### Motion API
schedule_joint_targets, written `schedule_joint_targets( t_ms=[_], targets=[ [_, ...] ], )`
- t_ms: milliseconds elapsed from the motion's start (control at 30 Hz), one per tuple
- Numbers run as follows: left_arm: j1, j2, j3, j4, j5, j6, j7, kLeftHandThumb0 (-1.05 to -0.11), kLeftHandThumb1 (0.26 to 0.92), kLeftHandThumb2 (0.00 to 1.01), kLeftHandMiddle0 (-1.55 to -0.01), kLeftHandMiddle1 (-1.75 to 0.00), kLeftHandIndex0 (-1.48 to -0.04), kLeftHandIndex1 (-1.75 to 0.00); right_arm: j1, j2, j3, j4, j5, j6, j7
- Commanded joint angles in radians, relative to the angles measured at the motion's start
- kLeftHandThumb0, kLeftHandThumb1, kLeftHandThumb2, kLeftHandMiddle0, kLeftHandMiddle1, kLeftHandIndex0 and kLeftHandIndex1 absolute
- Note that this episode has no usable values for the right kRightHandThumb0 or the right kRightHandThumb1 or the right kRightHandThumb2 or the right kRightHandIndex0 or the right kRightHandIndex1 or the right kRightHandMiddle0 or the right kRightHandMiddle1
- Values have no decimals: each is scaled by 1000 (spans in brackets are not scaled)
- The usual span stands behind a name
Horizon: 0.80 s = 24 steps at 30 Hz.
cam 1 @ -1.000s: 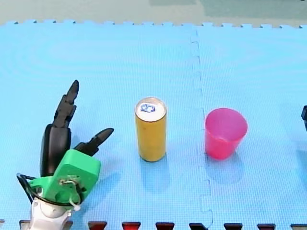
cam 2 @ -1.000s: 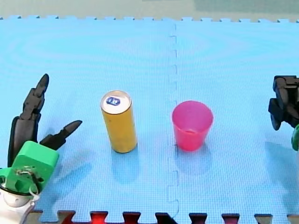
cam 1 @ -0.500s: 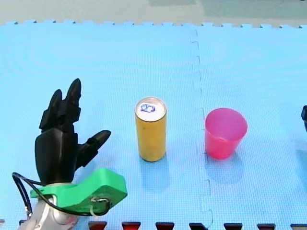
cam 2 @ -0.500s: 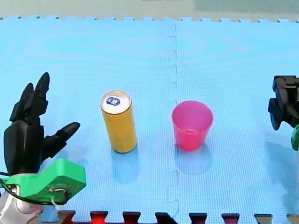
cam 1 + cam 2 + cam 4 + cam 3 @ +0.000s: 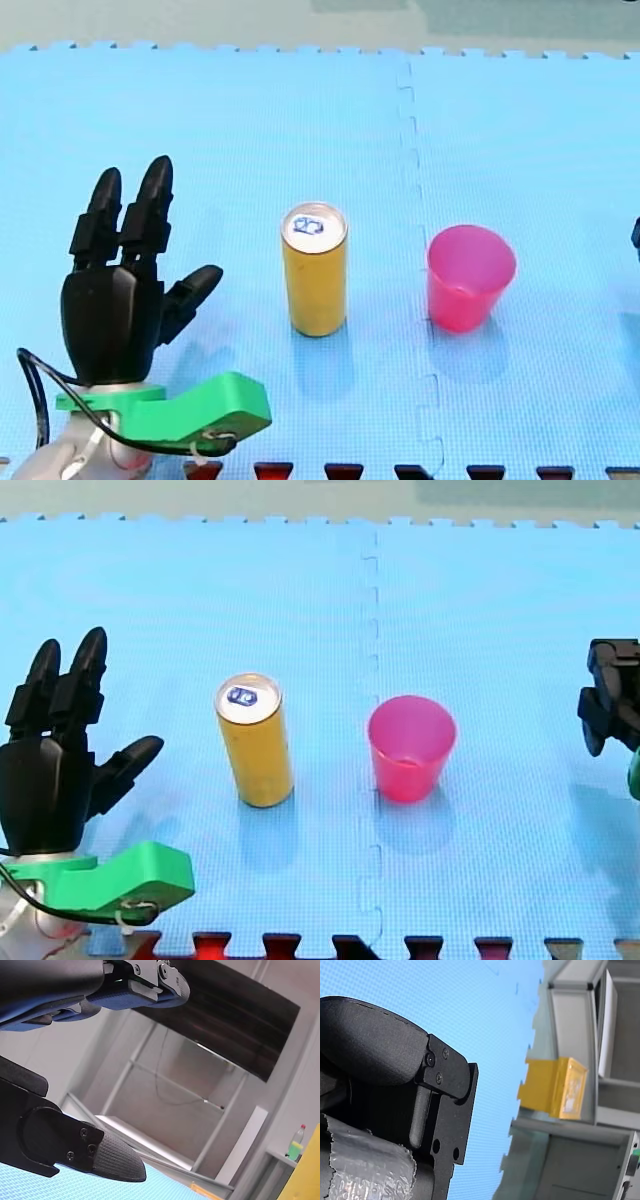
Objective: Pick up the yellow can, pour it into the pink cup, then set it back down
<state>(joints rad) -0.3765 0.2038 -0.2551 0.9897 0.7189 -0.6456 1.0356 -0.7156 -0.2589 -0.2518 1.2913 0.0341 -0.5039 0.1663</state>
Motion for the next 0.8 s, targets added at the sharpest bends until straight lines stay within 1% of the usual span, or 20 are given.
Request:
schedule_joint_targets(
  t_ms=[0, 33, 67, 133, 167, 233, 333, 467, 600, 667, 767],
  targets=[
    [-8, 9, 3, 29, -68, -93, -83, -687, 823, 2, -277, -2, -293, -2, -1, -5, -4, 0, 6, 4, 1],
    [-7, 8, 9, 37, -97, -124, -123, -741, 821, 1, -277, -2, -293, -1, -1, -5, -4, 0, 7, 5, 1],
    [-5, 2, 23, 47, -150, -164, -192, -767, 820, 1, -278, -2, -293, -1, 0, -5, -4, 0, 7, 5, 1],
    [4, -17, 62, 54, -289, -224, -376, -787, 817, 0, -286, -5, -293, -1, 0, -4, -5, 0, 7, 5, 1],
    [7, -23, 75, 52, -336, -237, -438, -761, 793, 0, -287, -5, -293, 0, -1, -4, -5, 0, 7, 6, 0],
    [9, -26, 85, 49, -379, -249, -501, -722, 756, 0, -283, -2, -291, 0, -1, -5, -5, 0, 6, 6, 0],
    [9, -29, 95, 58, -430, -271, -584, -688, 710, 0, -279, 0, -280, 0, 1, -6, -5, -1, 6, 6, 1],
    [15, -42, 118, 57, -521, -275, -718, -675, 696, 0, -278, -2, -277, -1, 3, -7, 1, 0, -2, 3, -9],
    [17, -50, 137, 56, -580, -272, -814, -681, 686, 0, -296, -9, -277, 0, 3, -7, 3, 0, -4, 3, -12],
    [18, -56, 147, 55, -614, -274, -863, -706, 684, 1, -299, -8, -277, -1, 3, -7, 2, 0, -3, 3, -11],
    [19, -69, 169, 58, -693, -284, -983, -729, 687, 2, -299, -6, -284, -3, 3, -6, 1, 0, -2, 3, -12]
  ],
)
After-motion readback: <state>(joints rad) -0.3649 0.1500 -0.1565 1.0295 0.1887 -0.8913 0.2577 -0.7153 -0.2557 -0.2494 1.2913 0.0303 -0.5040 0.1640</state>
